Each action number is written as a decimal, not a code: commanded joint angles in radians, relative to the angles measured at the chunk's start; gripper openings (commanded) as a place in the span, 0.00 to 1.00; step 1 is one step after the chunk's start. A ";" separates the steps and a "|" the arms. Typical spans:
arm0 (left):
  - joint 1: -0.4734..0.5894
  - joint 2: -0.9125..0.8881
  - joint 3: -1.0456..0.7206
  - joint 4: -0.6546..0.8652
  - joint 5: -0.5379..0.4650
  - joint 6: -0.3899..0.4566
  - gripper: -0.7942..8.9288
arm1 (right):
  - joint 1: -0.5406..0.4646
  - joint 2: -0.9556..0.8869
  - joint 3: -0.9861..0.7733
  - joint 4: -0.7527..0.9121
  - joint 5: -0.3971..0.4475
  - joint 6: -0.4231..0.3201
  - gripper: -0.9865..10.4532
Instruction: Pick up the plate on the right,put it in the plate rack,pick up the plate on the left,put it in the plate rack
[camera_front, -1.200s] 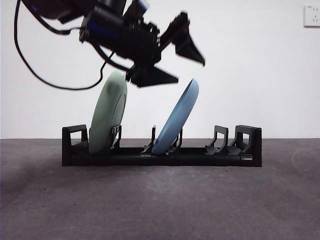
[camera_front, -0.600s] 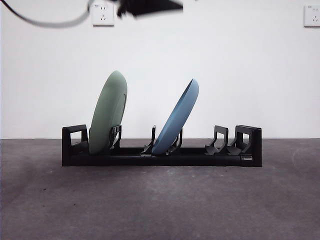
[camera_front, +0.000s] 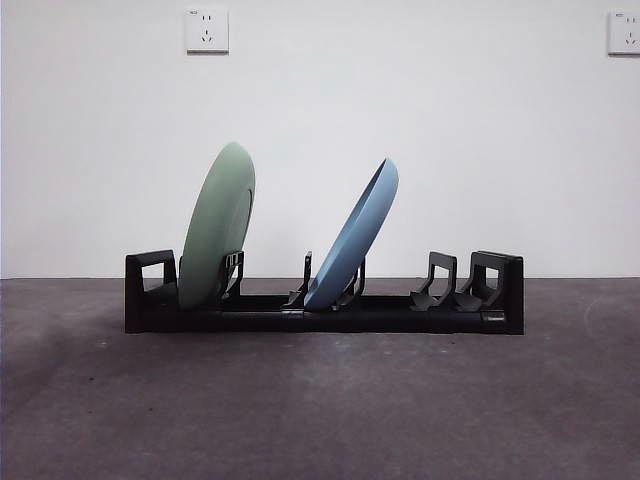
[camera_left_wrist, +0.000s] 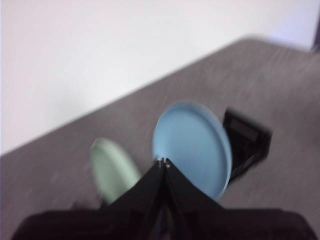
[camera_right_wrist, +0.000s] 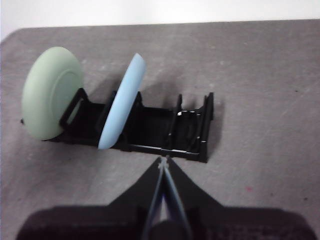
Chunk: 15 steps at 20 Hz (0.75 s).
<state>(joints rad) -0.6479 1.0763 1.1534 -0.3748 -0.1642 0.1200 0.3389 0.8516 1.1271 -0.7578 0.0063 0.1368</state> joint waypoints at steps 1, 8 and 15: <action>0.008 -0.058 -0.005 -0.087 -0.029 -0.023 0.07 | 0.001 -0.048 -0.050 0.030 0.017 -0.018 0.08; 0.075 -0.345 -0.198 -0.130 -0.074 -0.114 0.07 | 0.001 -0.242 -0.216 0.055 0.031 -0.024 0.08; 0.080 -0.475 -0.262 -0.195 -0.070 -0.140 0.08 | 0.001 -0.248 -0.224 0.043 0.026 -0.023 0.09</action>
<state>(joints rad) -0.5701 0.5976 0.8951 -0.5682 -0.2340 -0.0116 0.3389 0.6079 0.9127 -0.7177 0.0299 0.1188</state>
